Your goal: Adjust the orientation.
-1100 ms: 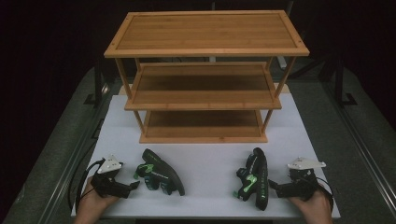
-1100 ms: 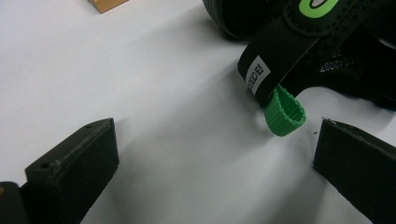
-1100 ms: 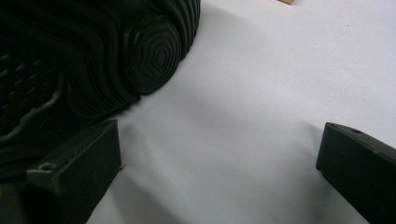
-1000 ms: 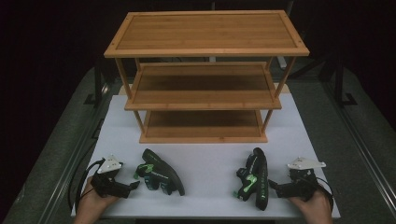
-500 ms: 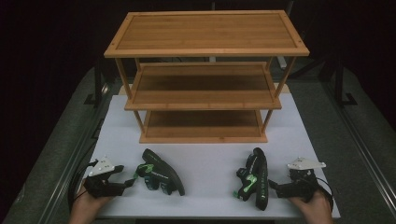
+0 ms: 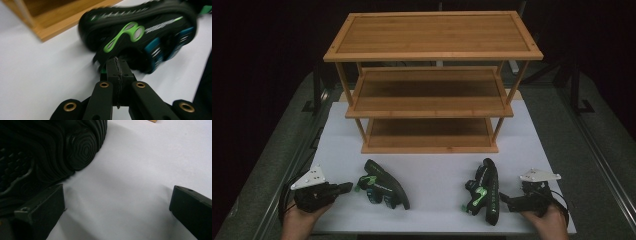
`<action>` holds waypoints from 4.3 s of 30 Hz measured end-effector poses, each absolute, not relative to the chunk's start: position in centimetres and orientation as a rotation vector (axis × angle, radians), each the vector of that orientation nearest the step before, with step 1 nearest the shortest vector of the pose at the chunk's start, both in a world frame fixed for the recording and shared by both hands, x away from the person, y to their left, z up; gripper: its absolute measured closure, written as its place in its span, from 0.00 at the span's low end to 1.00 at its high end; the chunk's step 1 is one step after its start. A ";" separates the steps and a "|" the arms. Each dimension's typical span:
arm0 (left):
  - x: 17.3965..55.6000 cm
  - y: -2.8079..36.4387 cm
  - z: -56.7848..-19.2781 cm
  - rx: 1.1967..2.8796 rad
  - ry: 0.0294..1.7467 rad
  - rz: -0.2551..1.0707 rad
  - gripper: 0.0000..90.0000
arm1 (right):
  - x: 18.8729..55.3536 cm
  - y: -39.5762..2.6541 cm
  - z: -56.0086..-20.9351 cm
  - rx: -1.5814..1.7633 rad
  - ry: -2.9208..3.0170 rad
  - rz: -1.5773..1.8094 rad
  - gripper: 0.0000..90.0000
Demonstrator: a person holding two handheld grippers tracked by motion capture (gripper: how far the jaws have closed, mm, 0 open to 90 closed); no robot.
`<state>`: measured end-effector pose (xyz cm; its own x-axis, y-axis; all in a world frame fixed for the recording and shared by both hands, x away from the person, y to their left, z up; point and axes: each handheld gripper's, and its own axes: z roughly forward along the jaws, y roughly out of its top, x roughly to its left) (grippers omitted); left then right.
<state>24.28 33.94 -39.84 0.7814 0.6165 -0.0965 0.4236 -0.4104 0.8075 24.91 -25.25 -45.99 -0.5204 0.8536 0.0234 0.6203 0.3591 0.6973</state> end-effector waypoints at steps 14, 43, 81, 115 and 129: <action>27.6 30.8 -38.0 2.107 0.639 0.212 1.00 | 24.9 -25.3 -46.0 1.293 2.282 0.946 0.00; 33.6 29.0 -38.3 2.157 0.581 0.201 1.00 | 24.9 -25.3 -46.0 1.291 2.279 0.948 0.00; 41.0 25.7 -42.2 2.265 0.575 -0.019 1.00 | 24.9 -25.3 -46.0 1.291 2.279 0.949 0.00; 39.7 29.4 -43.6 2.200 0.733 0.058 1.00 | 24.9 -25.3 -46.0 1.290 2.278 0.949 0.00; 37.7 29.6 -43.6 2.234 0.719 0.072 1.00 | 24.9 -25.3 -46.0 1.289 2.278 0.949 0.00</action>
<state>37.72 29.64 -43.57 0.8389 0.5176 -0.1684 0.4737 -0.5420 0.6942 24.86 -25.27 -46.03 -0.5215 0.8531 0.0195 0.6145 0.3596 0.7022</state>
